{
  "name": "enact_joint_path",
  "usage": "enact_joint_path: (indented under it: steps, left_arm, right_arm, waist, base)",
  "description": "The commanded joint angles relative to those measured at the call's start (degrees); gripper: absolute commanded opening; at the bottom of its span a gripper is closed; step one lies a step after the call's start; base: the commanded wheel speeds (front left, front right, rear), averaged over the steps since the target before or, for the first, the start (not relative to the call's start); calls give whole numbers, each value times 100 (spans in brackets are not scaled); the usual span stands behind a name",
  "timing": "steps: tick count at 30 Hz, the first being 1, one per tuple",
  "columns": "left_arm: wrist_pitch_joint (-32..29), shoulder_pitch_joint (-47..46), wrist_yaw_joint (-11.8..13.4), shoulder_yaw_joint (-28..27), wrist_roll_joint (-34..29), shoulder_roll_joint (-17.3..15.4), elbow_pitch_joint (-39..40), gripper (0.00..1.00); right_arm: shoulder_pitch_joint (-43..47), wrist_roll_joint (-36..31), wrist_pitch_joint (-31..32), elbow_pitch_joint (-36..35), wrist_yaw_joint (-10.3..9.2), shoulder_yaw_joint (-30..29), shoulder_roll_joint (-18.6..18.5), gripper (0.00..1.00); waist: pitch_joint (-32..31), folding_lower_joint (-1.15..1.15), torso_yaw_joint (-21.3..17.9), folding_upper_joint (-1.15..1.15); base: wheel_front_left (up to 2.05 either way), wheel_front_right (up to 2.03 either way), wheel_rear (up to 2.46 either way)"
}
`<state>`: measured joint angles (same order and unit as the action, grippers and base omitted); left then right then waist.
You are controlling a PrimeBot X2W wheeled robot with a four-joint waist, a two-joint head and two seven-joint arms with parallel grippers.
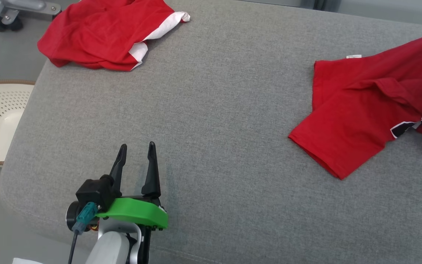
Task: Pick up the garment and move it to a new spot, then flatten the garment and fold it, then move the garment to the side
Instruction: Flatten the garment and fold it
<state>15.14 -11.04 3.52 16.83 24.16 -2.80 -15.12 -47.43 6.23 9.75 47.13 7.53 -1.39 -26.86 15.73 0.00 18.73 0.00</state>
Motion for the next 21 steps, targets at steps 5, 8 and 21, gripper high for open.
enact_joint_path:
  steps: [5,8,21]
  left_arm:
    - [1,-76,73,-11,35,-18,46,100]
    - [2,-46,74,-48,12,-17,39,100]
    - [2,39,32,-33,-22,-18,-12,100]
  right_arm:
    - [-172,-294,-471,376,-7,-144,180,100]
    - [-238,-340,-760,415,-7,5,249,100]
    - [544,1191,-928,-571,-7,2486,650,100]
  waist:
    - [57,0,38,0]
    - [7,0,-41,0]
    - [-199,0,-216,0]
  base:
    - [0,0,0]
    - [0,0,0]
    - [0,0,0]
